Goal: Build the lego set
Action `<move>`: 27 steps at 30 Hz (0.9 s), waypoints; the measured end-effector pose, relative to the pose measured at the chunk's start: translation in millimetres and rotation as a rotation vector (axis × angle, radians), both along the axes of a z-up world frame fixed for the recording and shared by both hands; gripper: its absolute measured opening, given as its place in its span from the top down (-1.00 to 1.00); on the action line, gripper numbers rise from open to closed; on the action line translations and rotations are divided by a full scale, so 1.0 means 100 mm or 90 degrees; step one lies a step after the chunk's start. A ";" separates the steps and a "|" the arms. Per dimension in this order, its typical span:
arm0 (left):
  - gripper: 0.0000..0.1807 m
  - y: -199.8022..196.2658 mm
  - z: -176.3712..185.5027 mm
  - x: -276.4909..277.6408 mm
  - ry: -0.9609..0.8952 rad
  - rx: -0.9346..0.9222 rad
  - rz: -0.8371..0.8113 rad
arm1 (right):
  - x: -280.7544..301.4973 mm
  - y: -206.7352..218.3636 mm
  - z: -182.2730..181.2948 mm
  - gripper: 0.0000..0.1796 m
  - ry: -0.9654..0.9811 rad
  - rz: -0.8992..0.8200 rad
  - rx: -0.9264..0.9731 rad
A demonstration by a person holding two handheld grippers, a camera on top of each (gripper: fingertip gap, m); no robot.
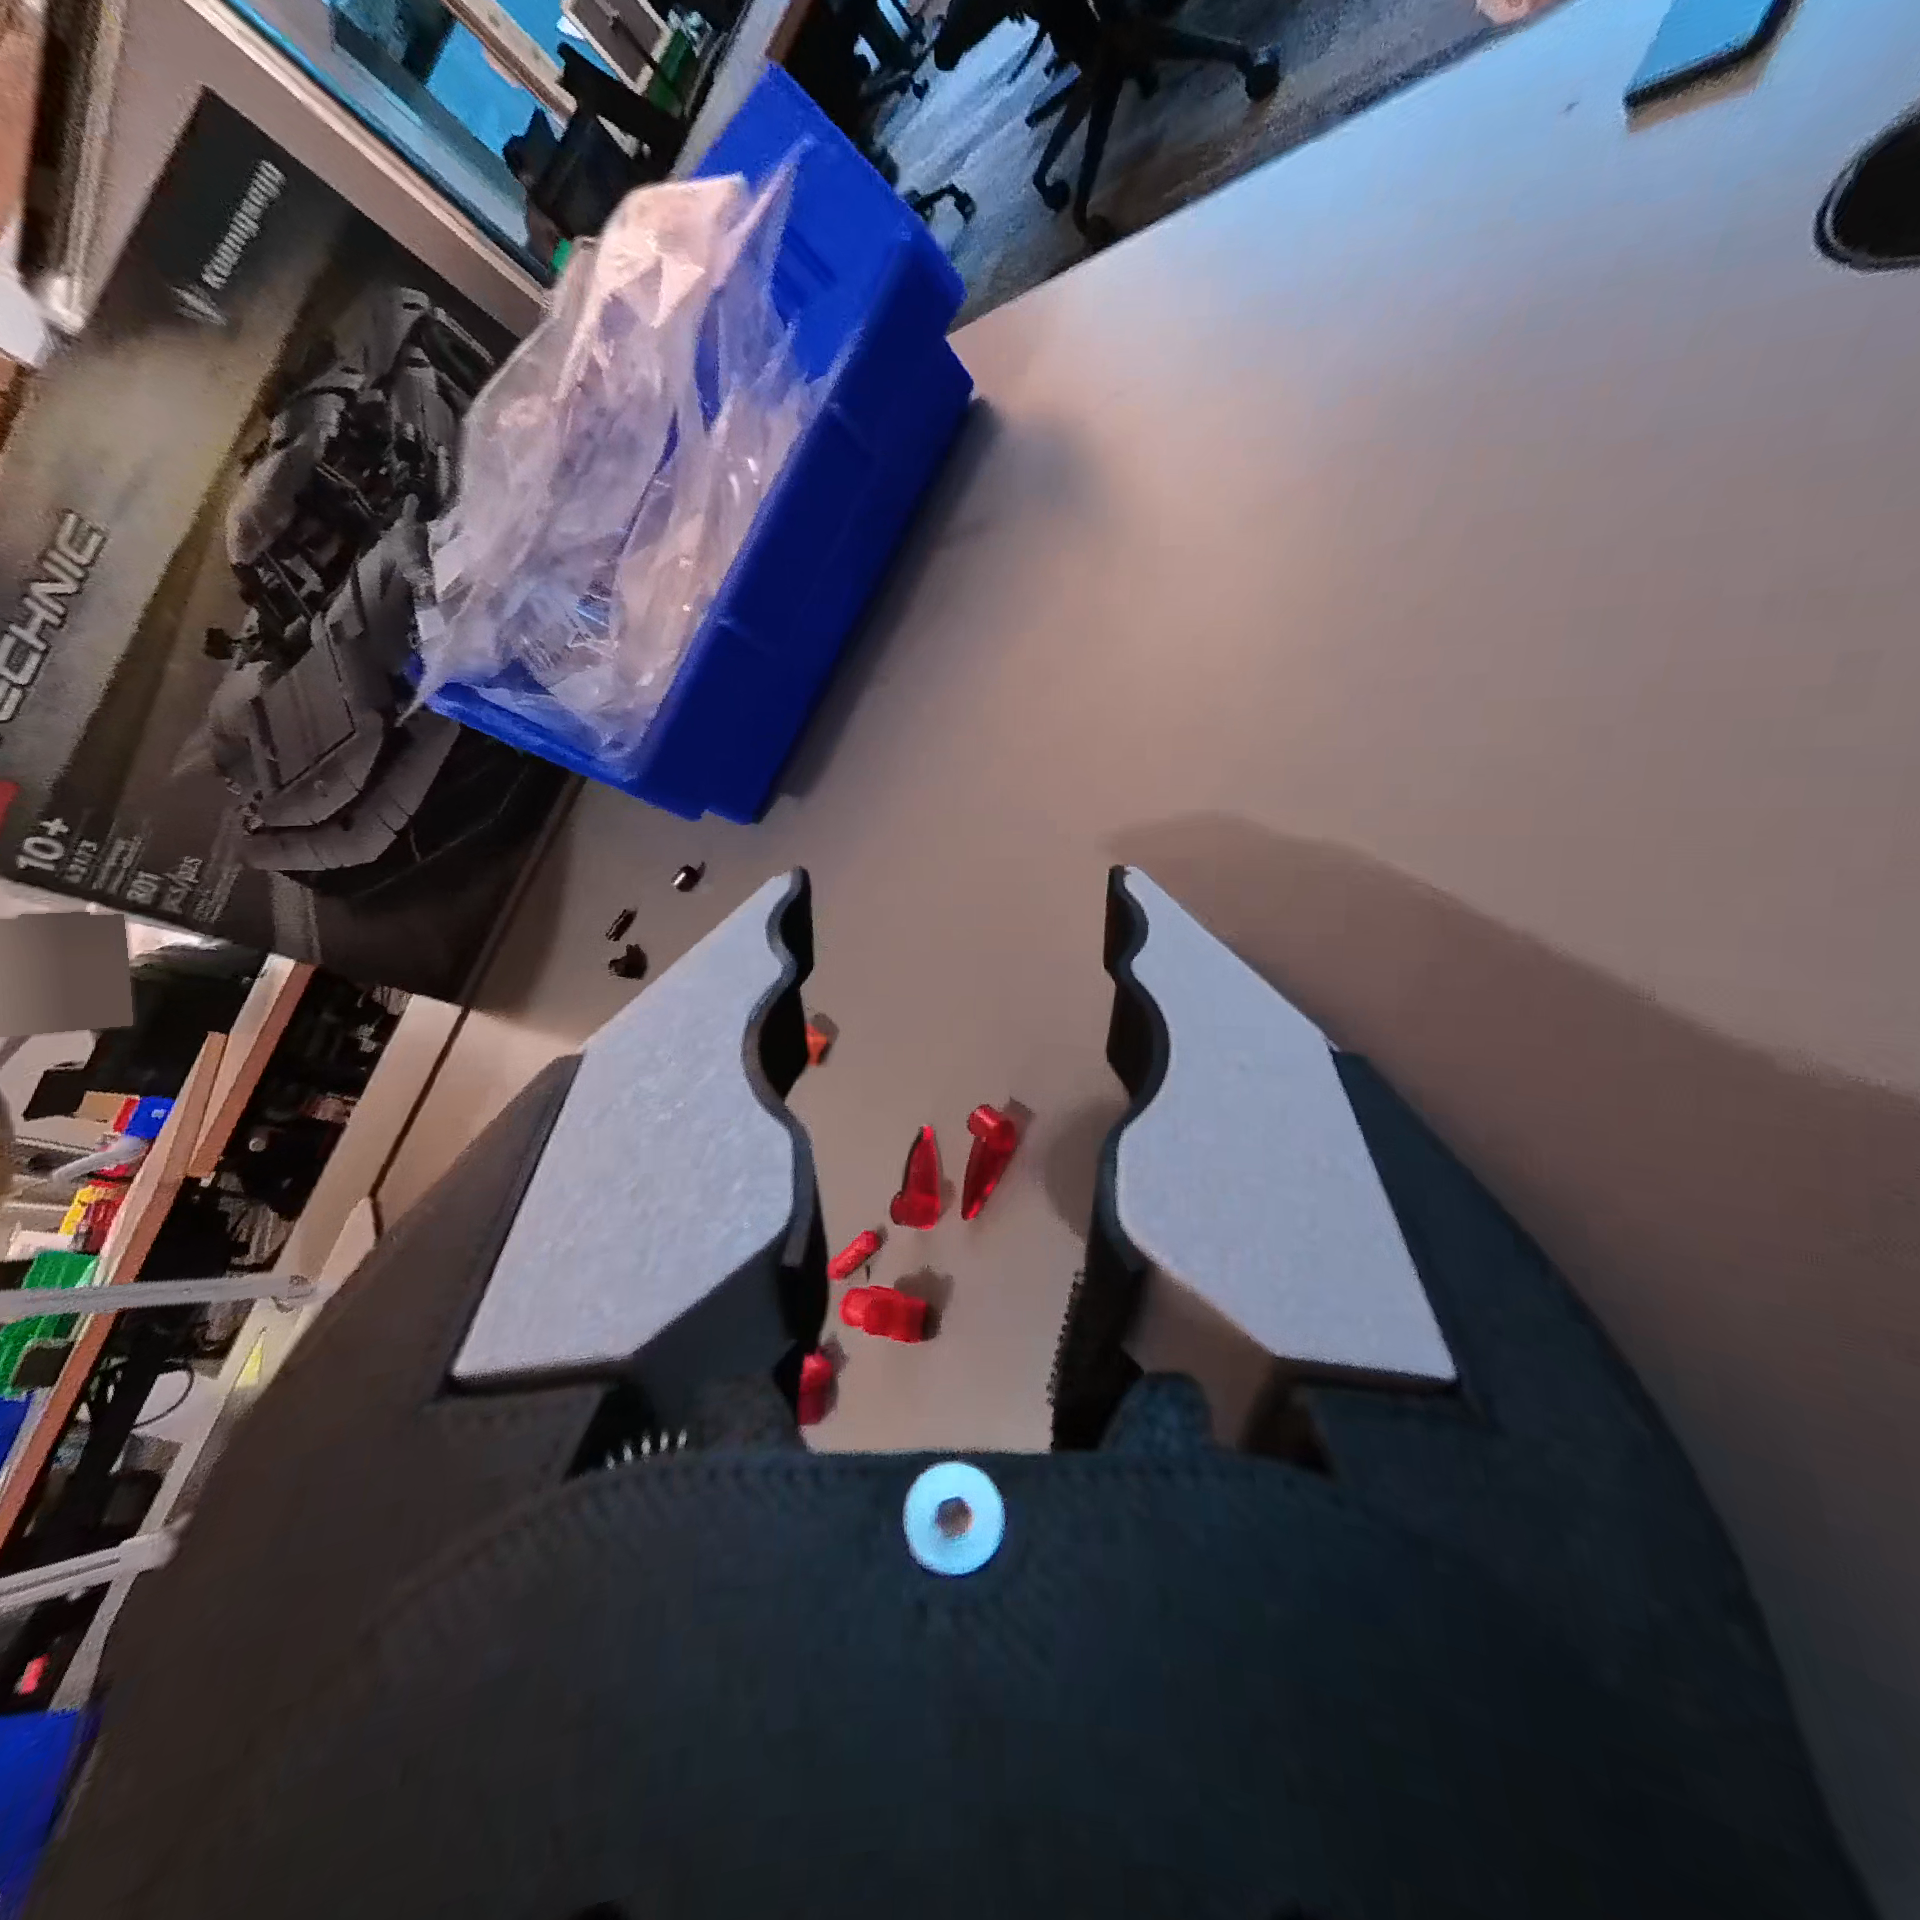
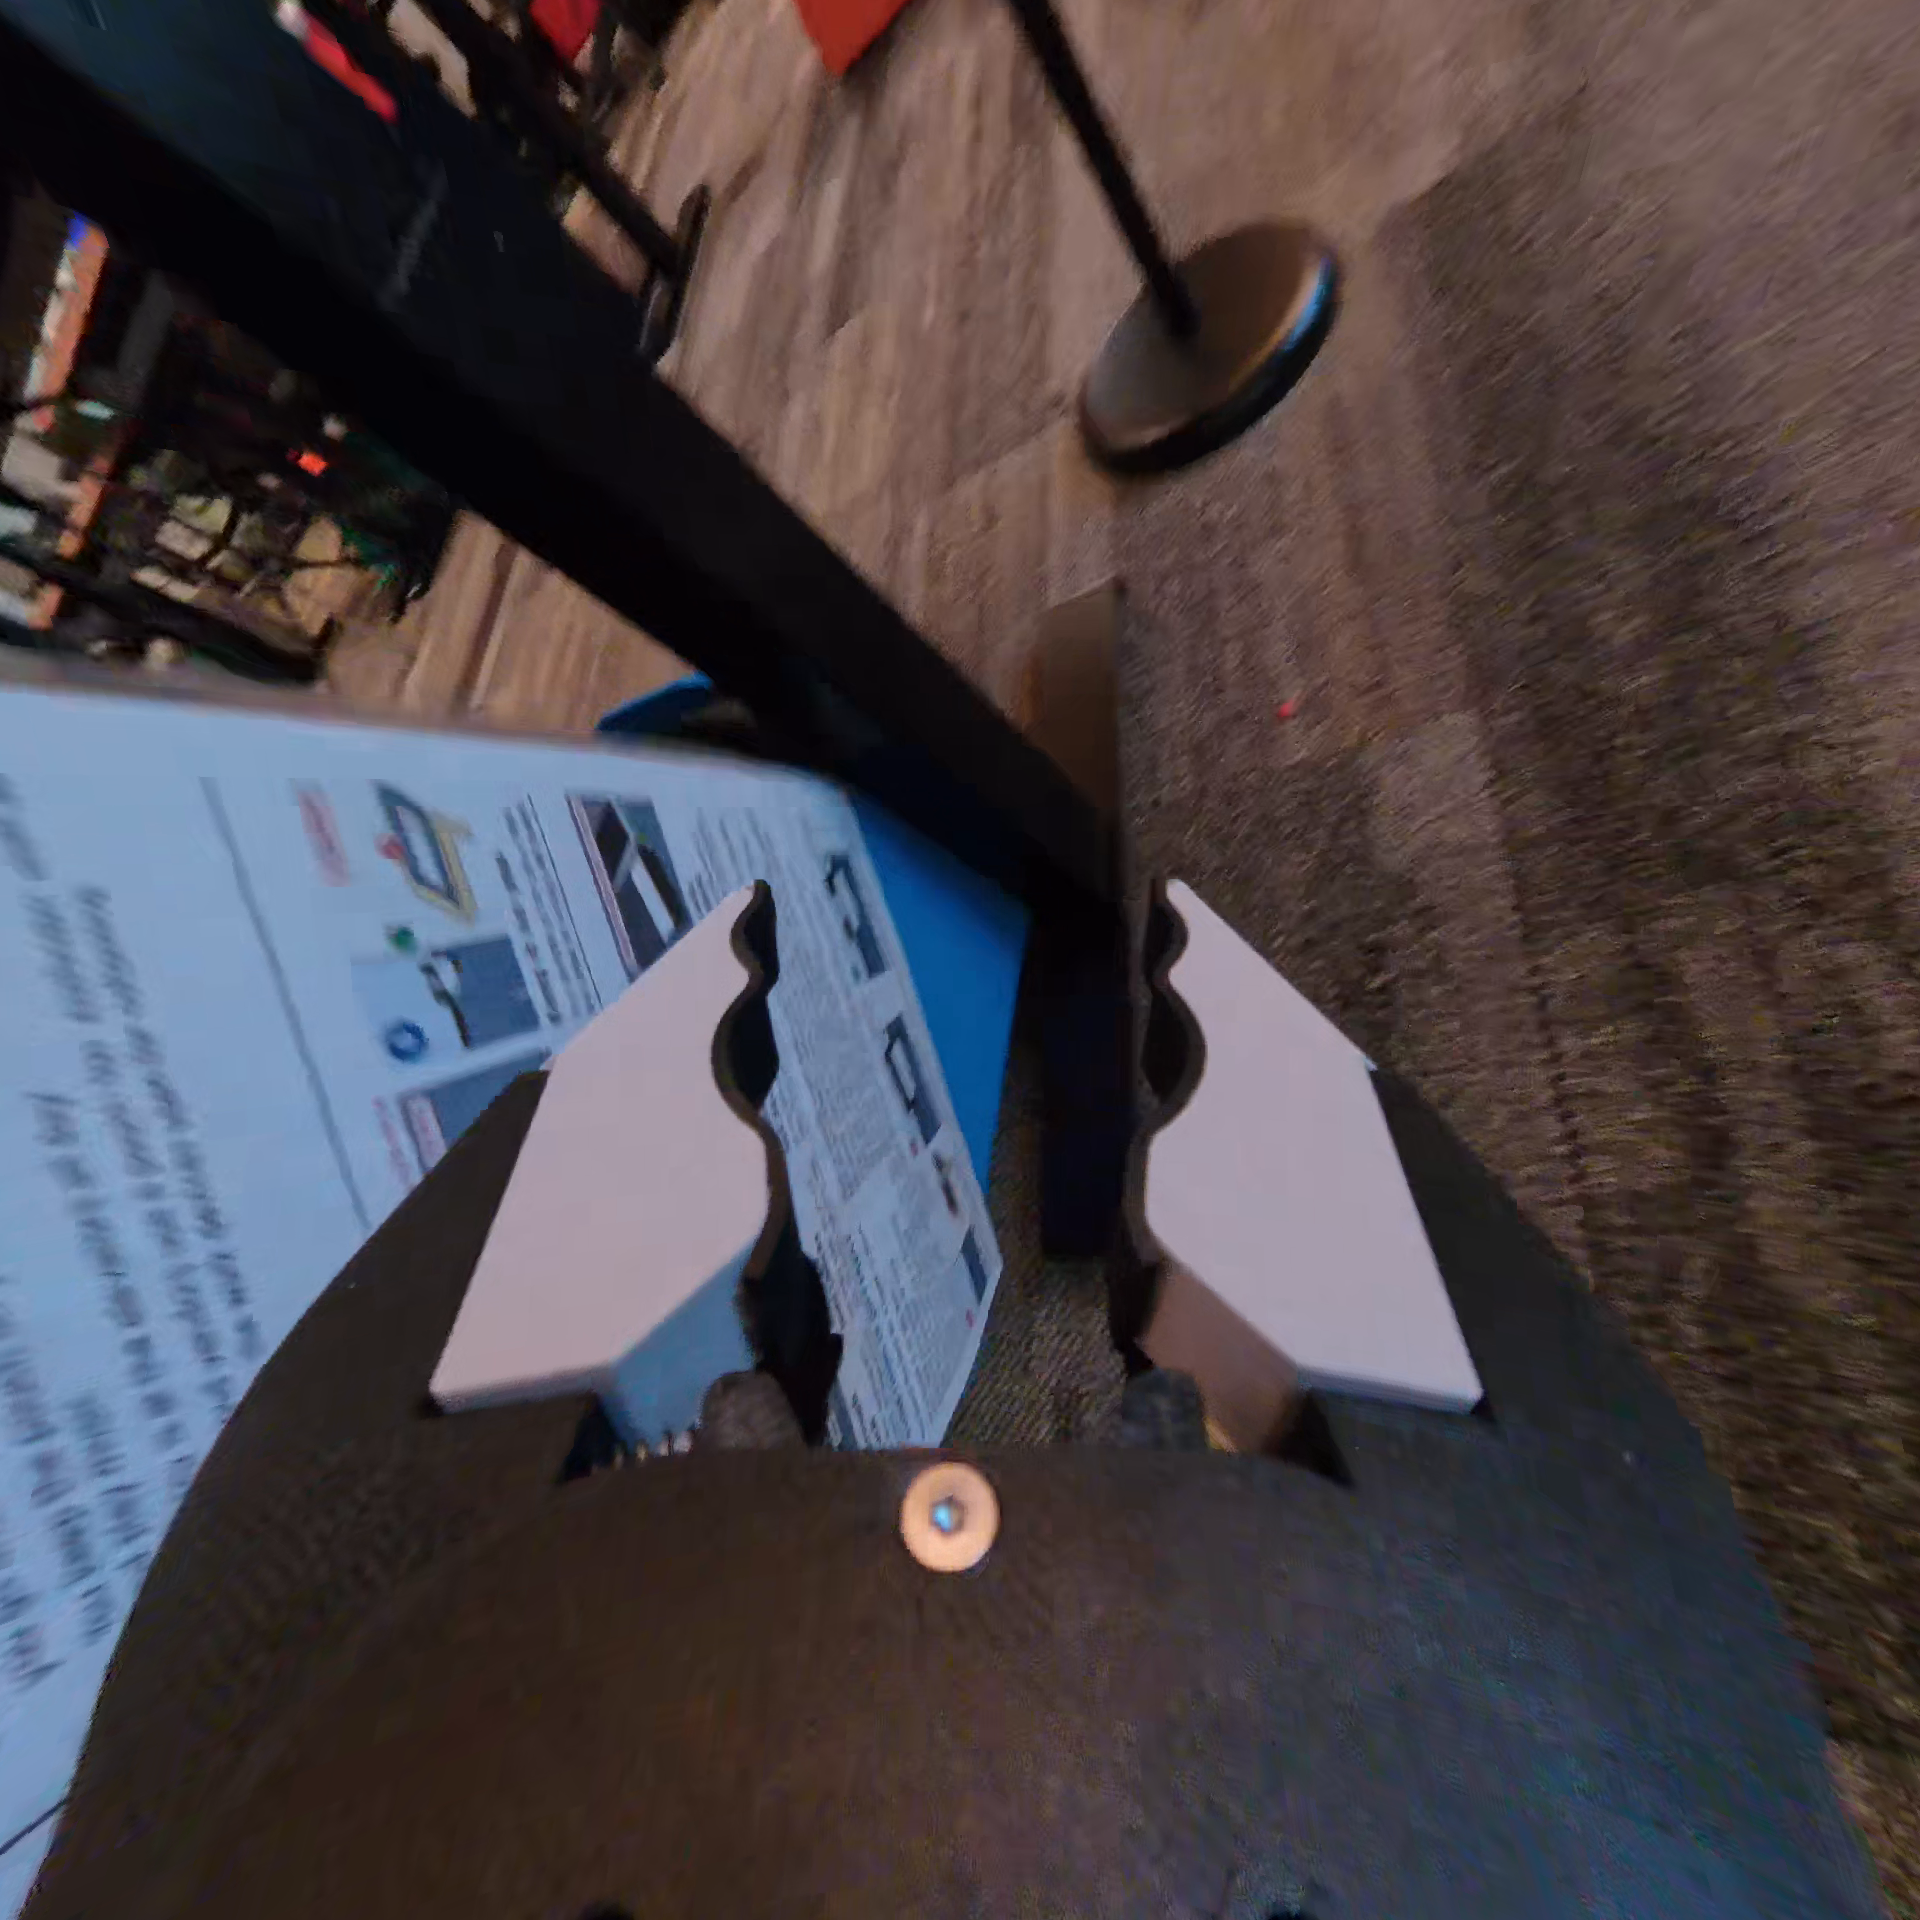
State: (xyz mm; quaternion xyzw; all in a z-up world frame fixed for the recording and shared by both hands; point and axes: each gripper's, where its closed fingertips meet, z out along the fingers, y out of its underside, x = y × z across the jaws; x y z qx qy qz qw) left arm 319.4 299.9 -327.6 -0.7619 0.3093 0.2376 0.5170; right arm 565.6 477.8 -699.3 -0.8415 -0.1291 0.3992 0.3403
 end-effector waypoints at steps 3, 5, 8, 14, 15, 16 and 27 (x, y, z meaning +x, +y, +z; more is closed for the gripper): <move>0.34 -0.01 0.11 -0.01 -0.025 0.030 0.001 | 0.39 0.26 0.64 0.19 -0.054 -0.042 0.094; 0.37 -0.04 0.19 0.00 -0.034 0.054 -0.007 | 0.52 0.39 1.26 0.17 -0.059 -0.057 0.161; 0.39 -0.08 0.33 0.03 -0.057 0.091 -0.020 | 0.54 0.49 2.34 0.13 -0.090 -0.065 0.291; 0.37 -0.37 0.68 -0.01 -0.124 0.148 -0.034 | -0.23 -0.06 4.32 0.06 -0.146 0.097 0.495; 0.38 -0.49 0.81 -0.09 -0.147 0.168 -0.031 | -0.42 -0.24 4.57 0.05 -0.147 0.131 0.521; 0.36 -0.61 0.92 -0.20 -0.172 0.175 -0.025 | -0.62 -0.44 4.78 0.02 -0.149 0.163 0.541; 0.03 -1.59 1.17 -1.95 -0.298 0.127 0.172 | -2.59 -2.16 5.10 -0.28 -0.179 0.517 0.499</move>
